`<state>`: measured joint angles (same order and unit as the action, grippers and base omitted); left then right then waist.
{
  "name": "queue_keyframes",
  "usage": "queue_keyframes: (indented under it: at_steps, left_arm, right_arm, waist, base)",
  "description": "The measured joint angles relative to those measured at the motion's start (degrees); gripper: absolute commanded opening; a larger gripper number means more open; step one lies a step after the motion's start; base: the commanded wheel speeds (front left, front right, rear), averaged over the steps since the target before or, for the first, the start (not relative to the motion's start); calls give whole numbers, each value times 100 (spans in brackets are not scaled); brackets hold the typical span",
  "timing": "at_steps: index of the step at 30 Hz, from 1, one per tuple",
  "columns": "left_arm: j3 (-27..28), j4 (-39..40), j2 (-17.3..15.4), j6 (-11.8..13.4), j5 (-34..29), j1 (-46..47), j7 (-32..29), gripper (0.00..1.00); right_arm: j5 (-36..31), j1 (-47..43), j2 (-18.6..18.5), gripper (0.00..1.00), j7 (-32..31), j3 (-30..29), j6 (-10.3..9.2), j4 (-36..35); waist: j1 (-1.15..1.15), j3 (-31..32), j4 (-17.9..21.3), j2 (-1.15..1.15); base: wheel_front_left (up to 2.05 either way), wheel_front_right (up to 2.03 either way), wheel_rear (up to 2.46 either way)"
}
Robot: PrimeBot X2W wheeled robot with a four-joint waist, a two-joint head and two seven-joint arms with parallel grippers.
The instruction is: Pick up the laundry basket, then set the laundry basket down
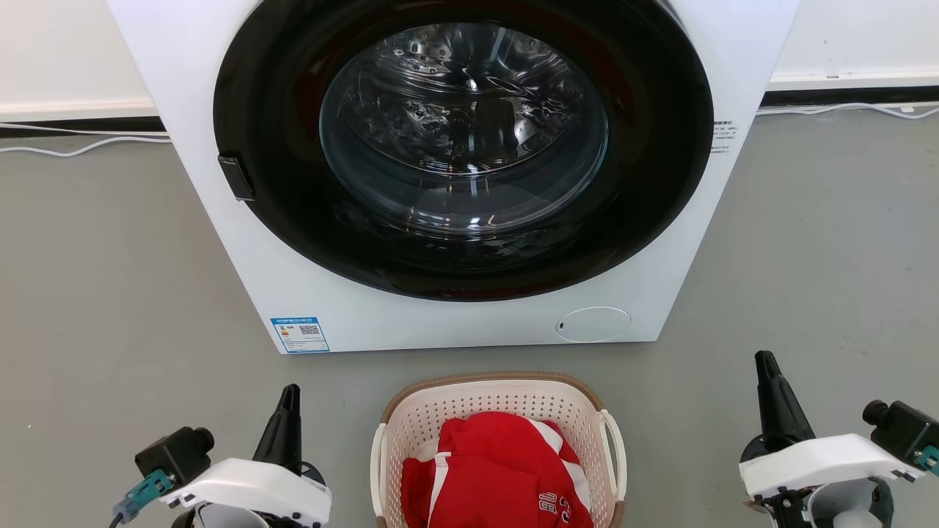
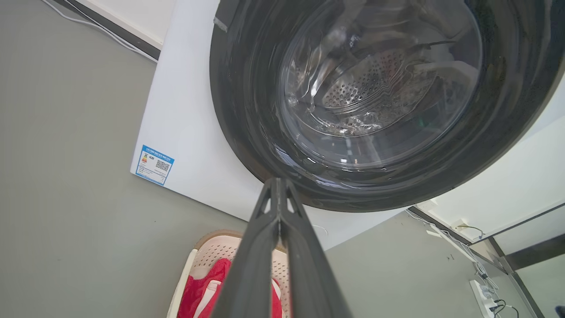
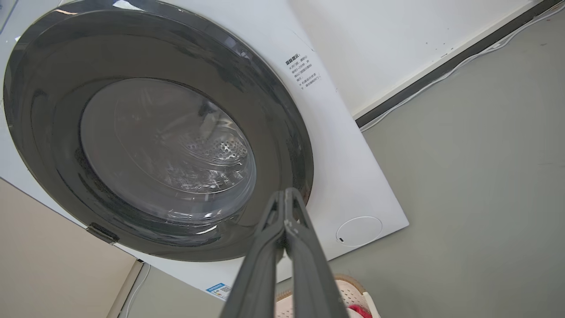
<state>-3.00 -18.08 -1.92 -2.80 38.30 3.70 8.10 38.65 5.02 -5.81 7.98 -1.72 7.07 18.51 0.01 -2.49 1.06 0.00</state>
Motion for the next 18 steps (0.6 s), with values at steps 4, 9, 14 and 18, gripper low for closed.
queue_keyframes:
  at_steps: [4,9,14,18]
  left_arm:
    - [45,11,0,-32,283,0,-62,0]
    - [94,24,-1,-58,578,0,-160,0]
    - [124,33,-1,-75,891,1,-247,0]
    - [163,40,-2,-76,1146,1,-313,0]
  right_arm:
    - [297,0,32,0,-78,-21,0,-38]
    - [606,0,60,0,-149,-45,0,-69]
    - [901,-1,74,0,-241,-101,0,-81]
    - [1136,-1,80,0,-296,-145,0,-87]
  waist:
    - [0,13,-6,0]
    - [0,26,-12,0]
    - [-1,40,-18,0]
    - [-1,50,-23,0]
  base:
    - [0,0,0]
    - [0,0,0]
    - [0,0,0]
    - [0,0,0]
